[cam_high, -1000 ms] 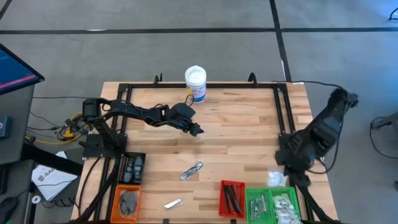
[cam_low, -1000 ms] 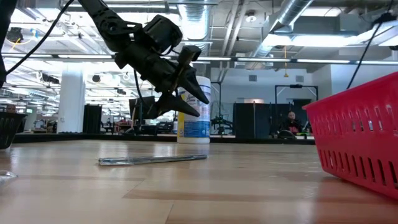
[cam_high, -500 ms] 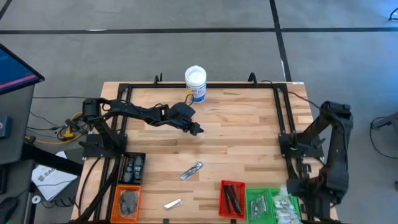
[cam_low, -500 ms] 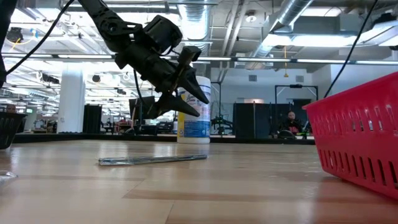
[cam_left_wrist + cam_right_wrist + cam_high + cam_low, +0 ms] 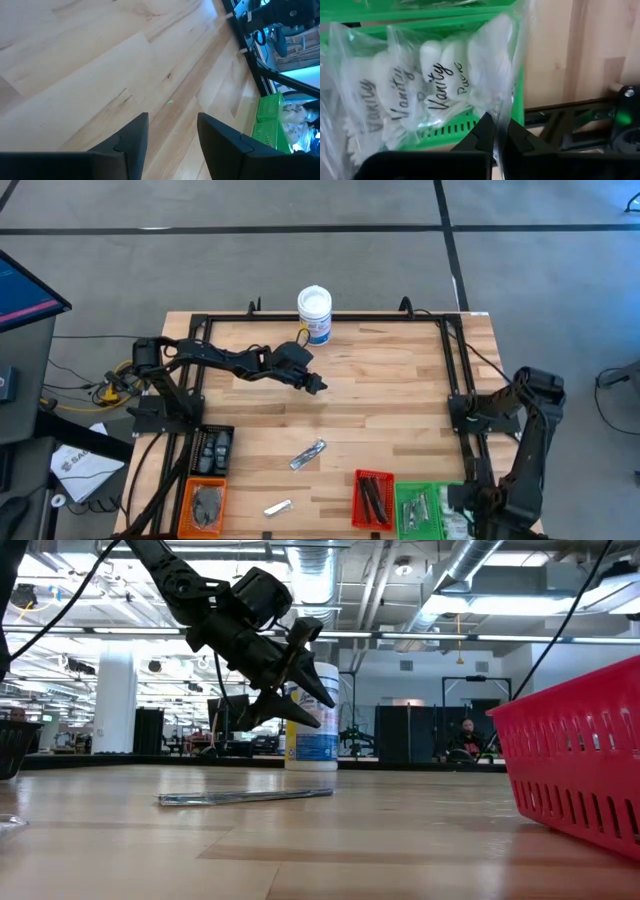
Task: Pick & Place Travel size toiletries
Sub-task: Put the white cotton pack into the right green bin, then put the black comb into the red bin
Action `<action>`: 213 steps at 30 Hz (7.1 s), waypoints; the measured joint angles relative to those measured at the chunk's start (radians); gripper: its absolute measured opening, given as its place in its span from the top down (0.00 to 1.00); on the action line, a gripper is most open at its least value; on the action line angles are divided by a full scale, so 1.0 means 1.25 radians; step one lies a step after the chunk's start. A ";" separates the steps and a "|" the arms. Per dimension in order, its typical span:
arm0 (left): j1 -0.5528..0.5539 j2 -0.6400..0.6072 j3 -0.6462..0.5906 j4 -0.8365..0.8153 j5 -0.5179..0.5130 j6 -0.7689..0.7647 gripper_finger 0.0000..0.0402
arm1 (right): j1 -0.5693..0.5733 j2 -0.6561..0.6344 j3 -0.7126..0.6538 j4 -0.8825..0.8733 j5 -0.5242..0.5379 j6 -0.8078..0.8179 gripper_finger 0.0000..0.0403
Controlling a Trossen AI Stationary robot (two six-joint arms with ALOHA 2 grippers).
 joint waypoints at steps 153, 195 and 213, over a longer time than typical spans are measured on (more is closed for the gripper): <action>-0.374 0.091 -0.001 -0.309 0.027 0.077 1.00 | -0.938 -0.057 -0.158 0.868 -0.299 -0.772 1.00; -0.371 -0.019 -0.006 -0.436 -0.125 0.042 1.00 | -1.037 -0.047 -0.158 0.975 -0.467 -0.748 1.00; -0.343 -0.025 -0.005 -0.431 -0.141 0.074 1.00 | -1.011 -0.047 -0.158 0.942 -0.465 -0.753 1.00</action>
